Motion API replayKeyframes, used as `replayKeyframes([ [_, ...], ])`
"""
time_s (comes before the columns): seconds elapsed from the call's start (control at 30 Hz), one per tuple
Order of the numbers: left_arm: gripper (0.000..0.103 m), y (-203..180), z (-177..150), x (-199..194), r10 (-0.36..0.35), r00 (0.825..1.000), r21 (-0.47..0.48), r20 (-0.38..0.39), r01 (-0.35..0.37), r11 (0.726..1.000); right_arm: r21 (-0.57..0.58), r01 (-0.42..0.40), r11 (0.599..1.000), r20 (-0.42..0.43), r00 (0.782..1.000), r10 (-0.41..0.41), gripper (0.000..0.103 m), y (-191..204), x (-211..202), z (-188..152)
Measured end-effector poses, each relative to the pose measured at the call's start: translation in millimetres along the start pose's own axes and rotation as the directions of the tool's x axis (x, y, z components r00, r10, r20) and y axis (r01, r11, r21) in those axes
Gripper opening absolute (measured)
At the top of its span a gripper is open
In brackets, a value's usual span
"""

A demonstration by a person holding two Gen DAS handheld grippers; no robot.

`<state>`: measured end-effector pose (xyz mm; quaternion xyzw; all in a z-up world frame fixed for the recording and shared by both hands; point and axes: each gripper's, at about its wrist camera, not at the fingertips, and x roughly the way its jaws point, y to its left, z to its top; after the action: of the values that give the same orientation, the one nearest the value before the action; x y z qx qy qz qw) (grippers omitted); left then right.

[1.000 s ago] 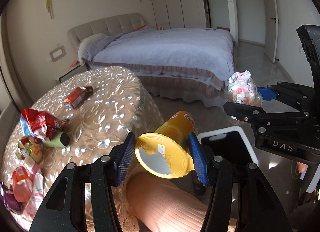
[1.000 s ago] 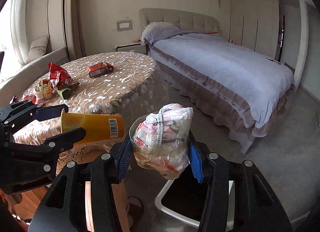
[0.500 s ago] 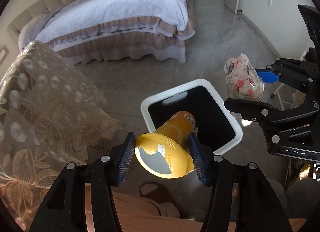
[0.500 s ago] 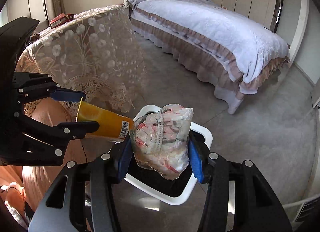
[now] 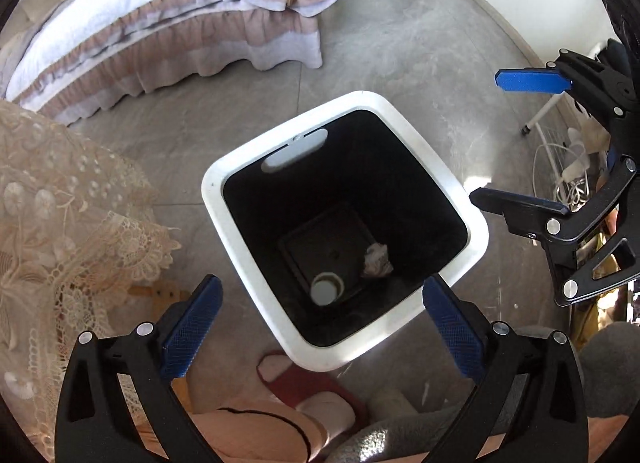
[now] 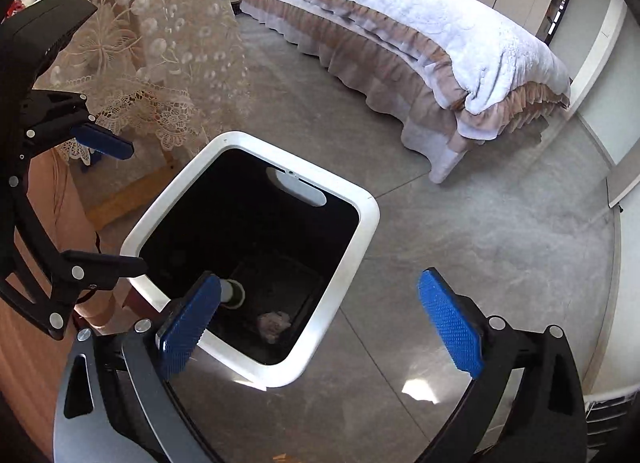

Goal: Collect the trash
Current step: 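Move both tools back over the table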

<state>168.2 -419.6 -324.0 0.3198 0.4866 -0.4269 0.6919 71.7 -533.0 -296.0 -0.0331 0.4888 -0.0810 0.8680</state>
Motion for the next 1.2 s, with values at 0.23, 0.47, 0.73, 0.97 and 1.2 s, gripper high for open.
replayKeyframes([
  [0.23,0.098,1,-1,-18,0.043,0.998,0.001,0.048,-0.043,0.999,-0.020,-0.001,1.000,0.047,0.999,0.002,0.099,3,-15,5],
  [0.47,0.098,5,-2,-65,0.079,0.984,-0.044,0.161,-0.072,0.996,-0.011,-0.007,1.000,0.142,0.990,0.009,0.099,8,-53,24],
  [0.73,0.098,12,-21,-138,0.287,0.919,-0.149,0.270,-0.255,0.955,-0.013,-0.031,0.999,0.300,0.953,0.034,0.099,30,-111,53],
  [0.97,0.098,36,-70,-213,0.476,0.809,-0.340,0.346,-0.365,0.867,-0.068,-0.111,0.991,0.440,0.888,0.130,0.099,78,-159,87],
  [1.2,0.098,86,-156,-274,0.613,0.738,-0.626,0.281,-0.342,0.700,-0.156,-0.246,0.957,0.513,0.807,0.291,0.099,141,-185,120],
])
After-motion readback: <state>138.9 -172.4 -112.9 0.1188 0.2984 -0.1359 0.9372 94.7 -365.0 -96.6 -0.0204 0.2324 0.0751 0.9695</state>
